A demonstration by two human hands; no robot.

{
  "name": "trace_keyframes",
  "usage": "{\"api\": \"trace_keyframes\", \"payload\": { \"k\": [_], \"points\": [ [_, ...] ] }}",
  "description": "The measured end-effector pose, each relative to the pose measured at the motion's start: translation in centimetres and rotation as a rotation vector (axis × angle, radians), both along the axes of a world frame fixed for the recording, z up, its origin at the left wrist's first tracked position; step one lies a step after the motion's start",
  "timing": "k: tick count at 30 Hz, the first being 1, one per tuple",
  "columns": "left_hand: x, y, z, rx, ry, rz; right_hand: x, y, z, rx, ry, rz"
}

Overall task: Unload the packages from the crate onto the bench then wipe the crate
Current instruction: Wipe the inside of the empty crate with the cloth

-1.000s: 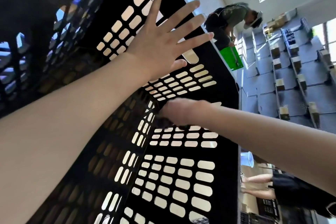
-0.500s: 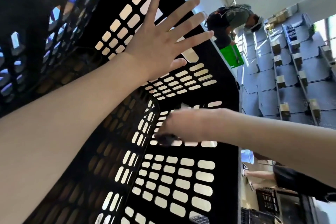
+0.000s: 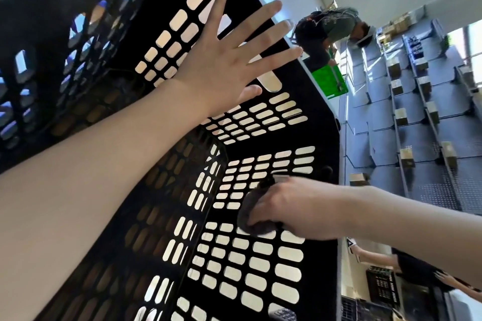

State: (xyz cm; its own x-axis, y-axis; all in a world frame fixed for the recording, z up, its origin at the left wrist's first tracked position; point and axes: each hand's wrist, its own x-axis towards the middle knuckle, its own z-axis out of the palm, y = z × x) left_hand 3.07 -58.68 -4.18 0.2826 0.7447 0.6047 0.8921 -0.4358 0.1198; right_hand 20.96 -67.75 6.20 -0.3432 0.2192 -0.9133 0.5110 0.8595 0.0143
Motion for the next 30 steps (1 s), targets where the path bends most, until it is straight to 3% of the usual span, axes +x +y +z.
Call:
{"api": "trace_keyframes", "payload": {
  "k": [3, 6, 8, 11, 15, 20, 22, 24, 26, 28, 30],
  "points": [
    [0.0, 0.1, 0.1, -0.001, 0.000, -0.002, -1.1, 0.9, 1.4, -0.029, -0.014, -0.092],
    [0.1, 0.0, 0.0, -0.004, 0.012, 0.012, -1.7, 4.8, 3.0, 0.323, 0.084, -0.022],
    [0.1, -0.1, 0.1, 0.003, -0.005, 0.004, -1.1, 6.3, 3.5, 0.492, 0.004, 0.055],
    [-0.1, 0.0, 0.2, 0.007, -0.024, -0.013, 0.3, 4.7, 2.7, 0.411, -0.150, 0.063],
    [0.0, 0.0, -0.1, 0.014, -0.007, -0.002, 0.3, 2.0, 3.4, 0.296, -0.056, 0.046],
    [-0.1, 0.1, -0.1, 0.011, -0.017, -0.011, -1.6, -2.8, 4.8, -0.002, -0.079, -0.061],
    [0.0, 0.1, -0.1, 0.013, -0.033, -0.022, -1.4, -1.9, 5.7, 0.126, 0.006, -0.063],
    [0.0, 0.1, -0.1, 0.012, -0.048, -0.028, -1.1, 0.3, 6.7, 0.388, 0.137, 0.012],
    [0.1, 0.1, -0.2, 0.010, -0.049, -0.022, -1.3, 2.2, 7.9, 0.611, 0.050, 0.066],
    [0.1, 0.0, -0.1, 0.014, -0.038, -0.019, -0.6, 2.8, 8.1, 0.601, -0.062, -0.021],
    [0.0, 0.1, 0.0, 0.017, -0.042, -0.025, 0.2, 1.5, 8.2, 0.549, -0.053, -0.073]
  ]
}}
